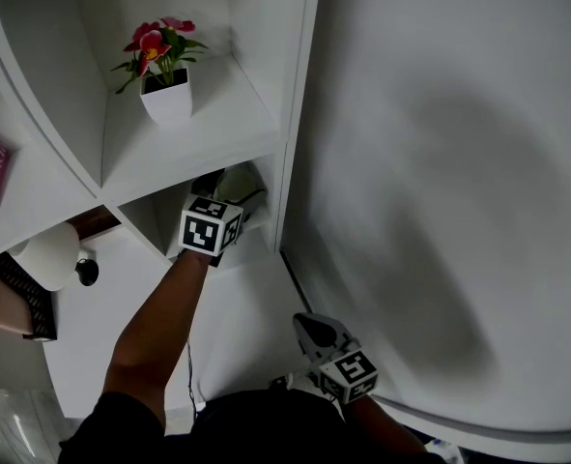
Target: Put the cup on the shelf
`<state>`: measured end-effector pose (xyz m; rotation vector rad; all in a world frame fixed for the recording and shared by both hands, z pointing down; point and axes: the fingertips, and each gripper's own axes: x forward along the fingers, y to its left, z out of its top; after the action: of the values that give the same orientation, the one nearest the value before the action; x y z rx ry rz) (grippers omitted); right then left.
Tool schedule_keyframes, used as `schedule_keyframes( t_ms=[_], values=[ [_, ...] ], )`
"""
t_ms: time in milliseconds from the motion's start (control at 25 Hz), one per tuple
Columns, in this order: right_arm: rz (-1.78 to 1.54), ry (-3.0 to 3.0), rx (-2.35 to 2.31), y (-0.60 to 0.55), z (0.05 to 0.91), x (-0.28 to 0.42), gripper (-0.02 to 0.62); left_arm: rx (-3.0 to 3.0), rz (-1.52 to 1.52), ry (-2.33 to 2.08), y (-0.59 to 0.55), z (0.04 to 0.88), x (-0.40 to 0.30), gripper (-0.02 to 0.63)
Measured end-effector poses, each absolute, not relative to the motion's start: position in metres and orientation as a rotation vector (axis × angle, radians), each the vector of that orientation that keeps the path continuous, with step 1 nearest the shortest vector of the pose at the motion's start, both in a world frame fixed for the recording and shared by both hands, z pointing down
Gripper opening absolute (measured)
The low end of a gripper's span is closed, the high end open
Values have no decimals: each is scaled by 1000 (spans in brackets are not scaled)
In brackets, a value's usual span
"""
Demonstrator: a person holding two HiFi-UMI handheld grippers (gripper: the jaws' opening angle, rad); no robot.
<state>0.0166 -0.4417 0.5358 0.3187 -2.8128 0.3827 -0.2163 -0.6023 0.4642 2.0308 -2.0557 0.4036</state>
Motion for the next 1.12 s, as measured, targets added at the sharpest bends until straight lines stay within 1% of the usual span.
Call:
schedule_keyframes(
  t_ms=[560, 800, 1120],
  values=[
    [370, -2821, 326, -422, 525, 14, 3, 2120, 413, -2081, -572, 431, -201, 403],
    [347, -2839, 328, -402, 516, 11, 3, 2165, 390, -2066, -541, 418, -188, 403],
    [288, -2840, 340, -376, 507, 5, 5, 2205, 327, -2012, -488, 423, -164, 402]
  ],
)
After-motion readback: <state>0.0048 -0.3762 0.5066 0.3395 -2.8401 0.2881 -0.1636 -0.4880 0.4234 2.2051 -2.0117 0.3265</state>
